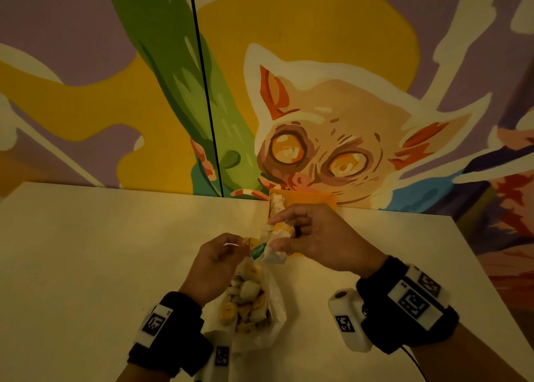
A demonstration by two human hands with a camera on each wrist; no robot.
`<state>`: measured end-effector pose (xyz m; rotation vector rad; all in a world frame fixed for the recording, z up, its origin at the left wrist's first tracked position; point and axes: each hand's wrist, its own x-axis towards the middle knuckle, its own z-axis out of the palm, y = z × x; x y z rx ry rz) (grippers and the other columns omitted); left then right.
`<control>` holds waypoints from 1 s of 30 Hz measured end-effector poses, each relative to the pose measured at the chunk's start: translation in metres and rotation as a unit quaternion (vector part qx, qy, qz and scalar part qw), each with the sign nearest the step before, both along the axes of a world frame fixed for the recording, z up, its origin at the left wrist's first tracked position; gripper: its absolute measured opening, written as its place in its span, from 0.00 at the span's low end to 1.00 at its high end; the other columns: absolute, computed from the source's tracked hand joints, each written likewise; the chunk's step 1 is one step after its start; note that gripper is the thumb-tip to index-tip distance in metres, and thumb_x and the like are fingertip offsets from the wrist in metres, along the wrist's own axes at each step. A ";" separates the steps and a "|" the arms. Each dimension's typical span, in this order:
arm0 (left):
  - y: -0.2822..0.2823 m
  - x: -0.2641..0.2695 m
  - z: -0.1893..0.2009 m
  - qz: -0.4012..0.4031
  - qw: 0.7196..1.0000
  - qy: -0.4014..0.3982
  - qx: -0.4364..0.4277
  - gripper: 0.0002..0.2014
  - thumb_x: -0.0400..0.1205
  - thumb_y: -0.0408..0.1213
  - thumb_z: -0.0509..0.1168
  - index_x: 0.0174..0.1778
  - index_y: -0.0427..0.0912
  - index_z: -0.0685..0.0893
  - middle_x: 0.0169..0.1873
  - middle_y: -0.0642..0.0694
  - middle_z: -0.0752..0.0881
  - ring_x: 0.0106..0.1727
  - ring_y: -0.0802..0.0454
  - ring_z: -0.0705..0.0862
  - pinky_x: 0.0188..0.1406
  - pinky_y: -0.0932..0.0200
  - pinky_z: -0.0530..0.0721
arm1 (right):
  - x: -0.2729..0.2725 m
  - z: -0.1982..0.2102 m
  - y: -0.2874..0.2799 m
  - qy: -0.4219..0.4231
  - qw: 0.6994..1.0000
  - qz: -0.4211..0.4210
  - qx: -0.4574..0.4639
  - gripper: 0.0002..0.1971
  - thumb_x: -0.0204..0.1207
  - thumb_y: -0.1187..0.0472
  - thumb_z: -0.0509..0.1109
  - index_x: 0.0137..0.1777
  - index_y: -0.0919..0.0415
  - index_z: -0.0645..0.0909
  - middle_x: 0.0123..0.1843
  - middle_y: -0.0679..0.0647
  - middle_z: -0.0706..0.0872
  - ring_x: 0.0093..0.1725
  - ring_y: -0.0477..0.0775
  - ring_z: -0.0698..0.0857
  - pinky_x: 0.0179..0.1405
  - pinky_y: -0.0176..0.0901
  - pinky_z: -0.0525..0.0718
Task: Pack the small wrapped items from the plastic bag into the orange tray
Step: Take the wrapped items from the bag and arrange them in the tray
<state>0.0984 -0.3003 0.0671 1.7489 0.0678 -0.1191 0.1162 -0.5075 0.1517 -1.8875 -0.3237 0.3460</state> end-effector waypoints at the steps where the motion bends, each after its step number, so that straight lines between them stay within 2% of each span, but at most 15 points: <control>1: -0.002 0.000 0.006 0.001 1.000 0.010 -0.015 0.04 0.82 0.25 0.65 0.43 0.34 0.84 0.28 0.51 0.90 0.28 0.57 0.83 0.29 0.66 0.80 | -0.001 -0.001 0.001 0.001 1.000 0.007 -0.010 0.17 0.65 0.65 0.84 0.54 0.55 0.87 0.46 0.62 0.90 0.47 0.63 0.90 0.52 0.61 0.88; 3: -0.005 0.000 0.016 -0.006 0.999 0.032 -0.027 0.05 0.82 0.24 0.64 0.46 0.33 0.85 0.27 0.46 0.89 0.29 0.51 0.86 0.29 0.59 0.85 | -0.004 -0.004 0.005 -0.004 0.999 0.025 -0.040 0.17 0.63 0.62 0.85 0.52 0.53 0.88 0.42 0.59 0.90 0.44 0.61 0.89 0.50 0.59 0.88; 5: -0.007 0.000 0.023 -0.019 0.999 0.044 -0.019 0.09 0.81 0.20 0.62 0.47 0.35 0.86 0.28 0.36 0.88 0.28 0.46 0.84 0.29 0.55 0.84 | -0.005 -0.008 0.008 -0.018 0.996 0.035 -0.074 0.18 0.63 0.60 0.85 0.52 0.51 0.88 0.37 0.51 0.89 0.38 0.52 0.88 0.46 0.54 0.88; 7: -0.009 0.000 0.028 -0.032 0.999 0.040 -0.016 0.09 0.81 0.21 0.65 0.46 0.38 0.87 0.34 0.30 0.89 0.30 0.42 0.84 0.31 0.52 0.83 | -0.006 -0.010 0.012 -0.036 0.993 0.031 -0.106 0.20 0.62 0.58 0.86 0.53 0.48 0.86 0.35 0.44 0.87 0.36 0.43 0.86 0.43 0.48 0.87; 11: -0.008 0.000 0.037 -0.026 1.000 0.005 0.001 0.06 0.80 0.29 0.69 0.43 0.42 0.90 0.37 0.40 0.92 0.34 0.50 0.87 0.31 0.56 0.84 | -0.006 -0.012 0.017 -0.045 0.992 0.018 -0.117 0.30 0.61 0.57 0.86 0.63 0.46 0.78 0.36 0.44 0.87 0.37 0.43 0.86 0.44 0.48 0.87; 13: -0.007 -0.001 0.040 -0.027 1.000 0.003 0.002 0.05 0.80 0.30 0.69 0.43 0.42 0.91 0.38 0.42 0.92 0.35 0.51 0.88 0.31 0.54 0.86 | -0.006 -0.012 0.017 -0.047 0.994 0.014 -0.103 0.34 0.62 0.58 0.86 0.66 0.44 0.76 0.39 0.46 0.86 0.39 0.46 0.87 0.45 0.49 0.88; 15: -0.006 -0.001 0.041 -0.033 0.999 0.002 0.011 0.08 0.81 0.29 0.68 0.44 0.43 0.91 0.38 0.45 0.92 0.36 0.52 0.88 0.32 0.53 0.87 | -0.005 -0.012 0.018 -0.061 0.993 0.012 -0.103 0.29 0.62 0.58 0.85 0.63 0.45 0.80 0.42 0.46 0.85 0.39 0.49 0.88 0.44 0.49 0.89; 17: -0.006 -0.003 0.043 -0.044 0.999 -0.005 0.017 0.11 0.82 0.28 0.67 0.42 0.47 0.91 0.36 0.49 0.92 0.37 0.53 0.89 0.32 0.53 0.88 | -0.005 -0.013 0.019 -0.079 0.991 0.006 -0.112 0.20 0.63 0.58 0.85 0.55 0.48 0.85 0.42 0.44 0.84 0.38 0.48 0.88 0.43 0.48 0.89; 19: -0.006 -0.003 0.044 -0.039 0.999 0.000 0.003 0.12 0.82 0.26 0.66 0.42 0.46 0.91 0.37 0.49 0.92 0.40 0.49 0.89 0.34 0.49 0.90 | -0.005 -0.015 0.020 -0.092 0.989 -0.020 -0.110 0.13 0.64 0.58 0.84 0.46 0.46 0.86 0.44 0.44 0.85 0.39 0.47 0.88 0.42 0.46 0.89; 21: -0.006 -0.003 0.045 -0.029 0.999 0.007 -0.031 0.12 0.82 0.25 0.66 0.45 0.45 0.91 0.41 0.46 0.92 0.45 0.43 0.90 0.40 0.42 0.91 | -0.005 -0.016 0.020 -0.097 0.988 -0.054 -0.109 0.11 0.65 0.57 0.83 0.39 0.44 0.84 0.43 0.45 0.88 0.39 0.46 0.89 0.42 0.48 0.88; 23: -0.005 -0.005 0.045 -0.033 0.997 0.010 -0.070 0.13 0.81 0.23 0.66 0.51 0.45 0.90 0.46 0.45 0.92 0.49 0.40 0.90 0.47 0.39 0.90 | -0.003 -0.017 0.019 -0.080 0.990 -0.064 -0.095 0.09 0.67 0.58 0.83 0.39 0.47 0.85 0.39 0.48 0.90 0.37 0.47 0.90 0.43 0.52 0.89; 26: -0.001 -0.008 0.042 -0.062 0.990 0.012 -0.127 0.25 0.77 0.14 0.63 0.61 0.46 0.85 0.56 0.48 0.90 0.52 0.43 0.90 0.47 0.49 0.88 | -0.003 -0.013 0.018 -0.054 0.996 -0.054 -0.055 0.07 0.68 0.62 0.82 0.41 0.53 0.87 0.38 0.55 0.91 0.36 0.53 0.91 0.44 0.54 0.90; 28: 0.003 -0.010 0.036 -0.076 0.985 0.016 -0.156 0.32 0.73 0.09 0.62 0.65 0.45 0.82 0.59 0.47 0.89 0.54 0.45 0.89 0.46 0.52 0.87 | -0.003 -0.008 0.018 -0.036 0.998 -0.045 -0.023 0.07 0.69 0.65 0.81 0.41 0.55 0.87 0.38 0.57 0.91 0.36 0.57 0.90 0.43 0.52 0.90; 30: 0.004 -0.011 0.028 -0.089 0.987 0.006 -0.133 0.34 0.69 0.09 0.65 0.66 0.45 0.82 0.59 0.45 0.88 0.57 0.46 0.88 0.47 0.50 0.88 | -0.003 -0.001 0.019 -0.021 0.999 -0.029 0.004 0.06 0.69 0.68 0.80 0.41 0.58 0.86 0.36 0.56 0.90 0.35 0.55 0.90 0.40 0.45 0.89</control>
